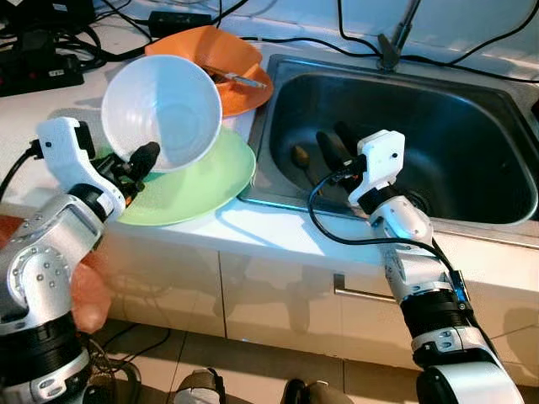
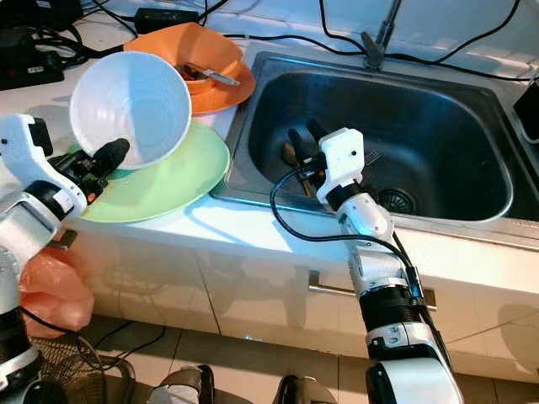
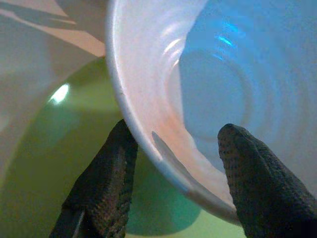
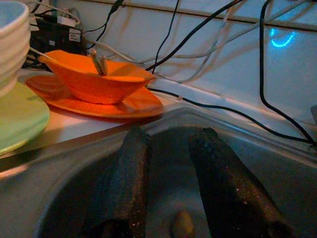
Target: Kitchen organization
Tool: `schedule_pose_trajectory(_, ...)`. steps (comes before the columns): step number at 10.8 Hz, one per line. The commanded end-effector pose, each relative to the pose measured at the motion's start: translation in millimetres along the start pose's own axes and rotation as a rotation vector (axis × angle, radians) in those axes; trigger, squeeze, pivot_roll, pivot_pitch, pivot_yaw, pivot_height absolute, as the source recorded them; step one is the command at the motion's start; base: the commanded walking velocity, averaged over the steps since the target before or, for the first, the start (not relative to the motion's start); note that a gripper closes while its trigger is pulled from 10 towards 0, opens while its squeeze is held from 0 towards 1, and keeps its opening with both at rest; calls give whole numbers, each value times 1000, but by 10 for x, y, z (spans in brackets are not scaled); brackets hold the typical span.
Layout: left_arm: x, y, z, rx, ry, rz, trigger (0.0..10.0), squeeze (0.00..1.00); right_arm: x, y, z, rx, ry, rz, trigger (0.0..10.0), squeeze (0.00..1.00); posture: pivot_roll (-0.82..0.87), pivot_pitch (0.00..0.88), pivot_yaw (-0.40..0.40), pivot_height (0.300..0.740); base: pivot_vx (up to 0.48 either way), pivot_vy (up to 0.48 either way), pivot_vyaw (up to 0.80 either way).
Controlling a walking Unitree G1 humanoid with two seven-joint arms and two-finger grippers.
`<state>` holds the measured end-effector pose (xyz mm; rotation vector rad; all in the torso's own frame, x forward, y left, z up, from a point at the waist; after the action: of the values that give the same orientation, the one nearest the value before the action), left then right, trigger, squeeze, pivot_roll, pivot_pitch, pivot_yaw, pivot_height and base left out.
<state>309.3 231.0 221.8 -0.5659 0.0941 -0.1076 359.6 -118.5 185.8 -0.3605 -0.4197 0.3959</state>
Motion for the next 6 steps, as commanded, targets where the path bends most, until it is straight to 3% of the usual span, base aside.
schedule_pose_trajectory(1, 21, -22, -2, -15, -8, -6, 2275, 0, 8, -11, 30, 0, -9, -1, 10000, 0, 140, 138, -41, 740, 0, 0, 0)
schedule_pose_trajectory(2, 31, -54, -14, -18, -9, -19, 0, 0, 10, -8, 33, 0, -9, -1, 10000, 0, 137, 142, -43, 740, 0, 0, 0)
schedule_pose_trajectory(3, 60, -124, -52, -21, -6, -40, 0, 0, 12, 6, 41, -1, -8, 2, 10000, 0, 134, 146, -43, 740, 0, 0, 0)
schedule_pose_trajectory(6, 75, -142, -60, -34, -17, -41, 0, 0, 10, 21, 27, -3, 0, 5, 10000, 0, 136, 154, -47, 740, 0, 0, 0)
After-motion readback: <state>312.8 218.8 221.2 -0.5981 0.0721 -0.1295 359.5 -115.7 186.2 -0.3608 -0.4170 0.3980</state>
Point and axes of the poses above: a point about 5 cm out from each wrist's last joint towards the gripper, its own x axis pointing out of the wrist towards the gripper, its own z axis along the axis of the wrist's last joint, y = z × x, the point moved 1 cm from there along x, pointing out of the wrist towards the gripper, and after that the axes turned 13 degrees about -x, right-handed, at the moved point
